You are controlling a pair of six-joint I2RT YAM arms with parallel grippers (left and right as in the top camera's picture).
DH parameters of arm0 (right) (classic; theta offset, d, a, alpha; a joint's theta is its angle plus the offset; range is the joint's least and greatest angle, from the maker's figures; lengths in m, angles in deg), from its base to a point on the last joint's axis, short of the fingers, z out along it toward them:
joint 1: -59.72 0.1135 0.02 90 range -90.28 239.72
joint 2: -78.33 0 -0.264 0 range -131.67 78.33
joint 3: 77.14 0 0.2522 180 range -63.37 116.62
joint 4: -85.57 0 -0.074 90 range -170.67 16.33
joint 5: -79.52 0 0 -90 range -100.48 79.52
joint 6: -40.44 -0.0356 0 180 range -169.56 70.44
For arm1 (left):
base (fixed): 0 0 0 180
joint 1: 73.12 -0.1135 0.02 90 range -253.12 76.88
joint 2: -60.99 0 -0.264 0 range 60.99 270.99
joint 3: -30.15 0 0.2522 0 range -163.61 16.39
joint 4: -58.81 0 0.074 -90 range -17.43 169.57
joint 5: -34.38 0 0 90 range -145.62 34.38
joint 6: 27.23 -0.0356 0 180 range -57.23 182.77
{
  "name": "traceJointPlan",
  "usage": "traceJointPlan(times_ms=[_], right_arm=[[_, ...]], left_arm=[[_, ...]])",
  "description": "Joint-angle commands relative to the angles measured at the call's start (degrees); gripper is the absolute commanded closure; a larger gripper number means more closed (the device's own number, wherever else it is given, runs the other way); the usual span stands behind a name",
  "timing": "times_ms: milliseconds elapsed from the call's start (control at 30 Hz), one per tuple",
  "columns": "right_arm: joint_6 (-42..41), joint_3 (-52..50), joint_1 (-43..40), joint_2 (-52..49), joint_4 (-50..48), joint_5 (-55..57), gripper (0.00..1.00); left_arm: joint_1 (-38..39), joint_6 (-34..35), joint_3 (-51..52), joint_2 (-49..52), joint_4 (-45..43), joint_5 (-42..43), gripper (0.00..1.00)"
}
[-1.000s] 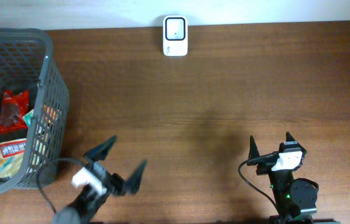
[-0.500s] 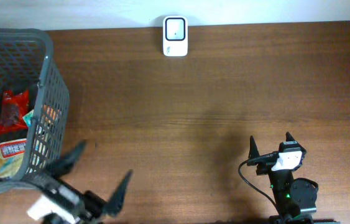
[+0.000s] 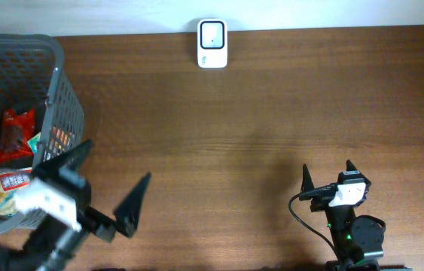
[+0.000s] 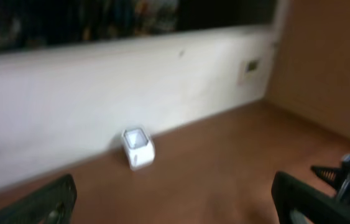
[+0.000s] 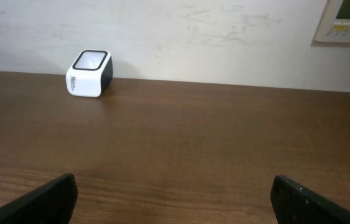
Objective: Scan the item barcode
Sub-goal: 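Move the left gripper into the basket toward the yellow chip bag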
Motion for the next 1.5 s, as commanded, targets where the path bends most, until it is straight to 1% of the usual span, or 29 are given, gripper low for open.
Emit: traceJointPlan(times_ms=[0, 67, 133, 200, 300, 333, 367, 433, 500, 533, 600, 667, 733, 833, 900, 933, 967, 1133, 1333, 1467], right_arm=[[0.0, -0.4, 0.3, 0.3, 0.2, 0.5, 0.02], [0.0, -0.4, 0.3, 0.3, 0.2, 0.5, 0.02], [0.0, -0.4, 0.3, 0.3, 0.2, 0.5, 0.02], [0.0, -0.4, 0.3, 0.3, 0.2, 0.5, 0.02], [0.0, -0.4, 0.3, 0.3, 0.2, 0.5, 0.02], [0.0, -0.4, 0.3, 0.3, 0.2, 0.5, 0.02], [0.0, -0.4, 0.3, 0.3, 0.2, 0.5, 0.01], [0.0, -0.4, 0.3, 0.3, 0.2, 0.5, 0.02], [0.0, -0.4, 0.3, 0.3, 0.2, 0.5, 0.02], [0.0, -0.4, 0.3, 0.3, 0.2, 0.5, 0.01], [0.0, -0.4, 0.3, 0.3, 0.2, 0.5, 0.02], [0.0, -0.4, 0.3, 0.3, 0.2, 0.5, 0.02], [0.0, -0.4, 0.3, 0.3, 0.2, 0.5, 0.02], [0.0, -0.4, 0.3, 0.3, 0.2, 0.5, 0.02], [0.0, -0.4, 0.3, 0.3, 0.2, 0.5, 0.02], [0.0, -0.4, 0.3, 0.3, 0.2, 0.5, 0.02], [0.0, -0.4, 0.3, 0.3, 0.2, 0.5, 0.02], [0.0, -0.4, 0.3, 0.3, 0.2, 0.5, 0.02], [0.0, -0.4, 0.3, 0.3, 0.2, 0.5, 0.02], [0.0, -0.4, 0.3, 0.3, 0.2, 0.5, 0.02]], left_arm=[[0.0, -2.8, -14.3, 14.5, 16.5, -5.8, 0.01], [0.0, -4.4, -21.3, 20.7, 25.4, -5.8, 0.01], [0.0, -4.4, -28.0, 26.0, 32.9, -5.6, 0.01], [0.0, -4.4, -33.2, 29.7, 36.3, -6.1, 0.01], [0.0, -4.0, -37.0, 32.5, 36.3, -8.8, 0.01], [0.0, -2.9, -38.0, 33.3, 36.3, -10.8, 0.01], [0.0, -1.2, -38.9, 34.1, 36.3, -13.5, 0.01], [0.0, 4.1, -40.8, 35.6, 36.3, -22.3, 0.01], [0.0, 7.9, -41.6, 36.9, 35.6, -28.5, 0.01], [0.0, 9.9, -41.9, 37.7, 33.9, -31.7, 0.01], [-0.7, 10.5, -41.9, 38.8, 30.2, -34.1, 0.01], [-3.5, 10.6, -41.9, 39.7, 26.4, -37.1, 0.01], [-7.5, 13.7, -41.9, 40.7, 24.7, -40.2, 0.01], [-14.1, 16.9, -41.9, 42.1, 24.2, -40.6, 0.01], [-19.1, 17.2, -41.9, 43.3, 24.2, -40.6, 0.01], [-23.7, 17.2, -41.9, 44.4, 24.3, -40.5, 0.01], [-25.5, 17.2, -41.9, 44.9, 24.2, -40.3, 0.01], [-31.4, 18.3, -41.7, 48.1, 25.6, -40.3, 0.01], [-33.5, 18.4, -39.9, 53.8, 28.5, -40.7, 0.01], [-35.4, 33.9, -39.9, 58.6, 34.2, -49.6, 0.01]])
